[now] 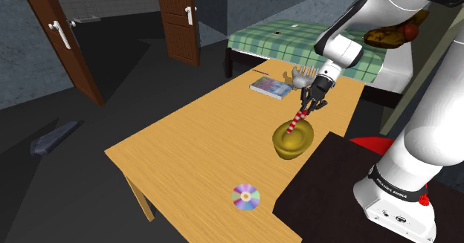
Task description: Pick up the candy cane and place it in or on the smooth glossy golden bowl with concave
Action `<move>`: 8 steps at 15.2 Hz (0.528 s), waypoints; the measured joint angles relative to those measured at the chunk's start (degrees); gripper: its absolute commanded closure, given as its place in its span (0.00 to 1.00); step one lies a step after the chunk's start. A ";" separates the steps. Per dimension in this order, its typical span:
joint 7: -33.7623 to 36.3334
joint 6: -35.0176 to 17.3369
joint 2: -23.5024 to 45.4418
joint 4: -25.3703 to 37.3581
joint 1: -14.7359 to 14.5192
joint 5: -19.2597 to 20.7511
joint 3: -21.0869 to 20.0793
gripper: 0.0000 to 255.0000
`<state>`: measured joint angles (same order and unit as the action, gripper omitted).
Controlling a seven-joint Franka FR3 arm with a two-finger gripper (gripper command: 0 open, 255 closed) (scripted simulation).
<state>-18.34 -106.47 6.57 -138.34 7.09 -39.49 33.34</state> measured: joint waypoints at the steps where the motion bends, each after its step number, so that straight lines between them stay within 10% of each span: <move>1: -0.09 -0.03 0.11 0.06 0.02 -0.10 0.00 1.00; 5: -0.19 -0.05 0.24 0.17 0.02 -0.21 0.00 1.00; 6: -0.18 -0.07 0.21 0.14 0.02 -0.20 0.00 0.00; 8: -0.17 -0.10 0.26 0.08 -0.03 -0.22 -0.05 0.00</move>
<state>-18.51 -106.57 6.82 -138.26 7.06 -39.70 33.29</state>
